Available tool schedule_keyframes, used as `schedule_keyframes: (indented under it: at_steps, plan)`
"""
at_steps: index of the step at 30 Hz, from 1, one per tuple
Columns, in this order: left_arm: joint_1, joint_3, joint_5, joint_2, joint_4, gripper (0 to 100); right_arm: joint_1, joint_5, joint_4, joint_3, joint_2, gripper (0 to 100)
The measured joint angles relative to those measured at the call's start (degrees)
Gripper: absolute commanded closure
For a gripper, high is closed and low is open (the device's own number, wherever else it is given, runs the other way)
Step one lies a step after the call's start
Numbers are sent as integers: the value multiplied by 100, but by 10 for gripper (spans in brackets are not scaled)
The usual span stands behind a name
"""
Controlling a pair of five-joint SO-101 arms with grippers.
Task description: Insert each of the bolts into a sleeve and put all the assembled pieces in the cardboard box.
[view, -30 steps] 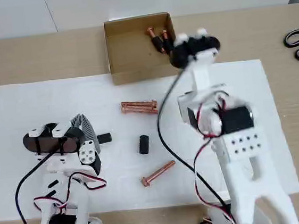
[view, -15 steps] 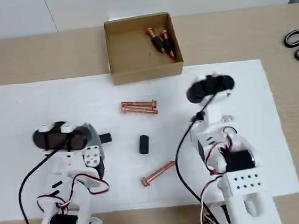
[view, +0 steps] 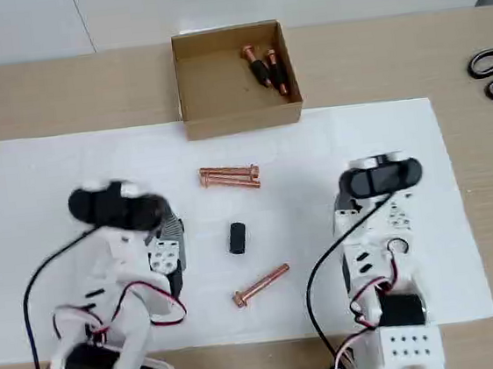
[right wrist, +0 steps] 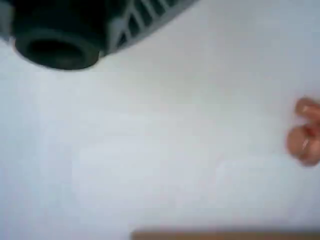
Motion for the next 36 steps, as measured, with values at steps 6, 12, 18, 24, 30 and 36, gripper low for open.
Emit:
schedule_keyframes:
  at_steps: [6,12,18,24,30,36]
  plan:
    - [9,-1556,0,2136,914,994,527,0,255,431,-1222,991]
    - [9,-3165,0,4440,2180,994,1310,0,1116,404,-1741,991]
    - [44,-4730,0,6699,3068,994,2251,0,1204,404,-1749,991]
    - [897,-5582,-369,8088,3341,994,2277,0,1204,404,-1749,991]
    - [2303,-5670,-1881,8369,3367,992,2277,0,1204,404,-1749,991]
    - [2664,-5670,-1899,8431,3367,878,2277,0,1204,404,-1749,991]
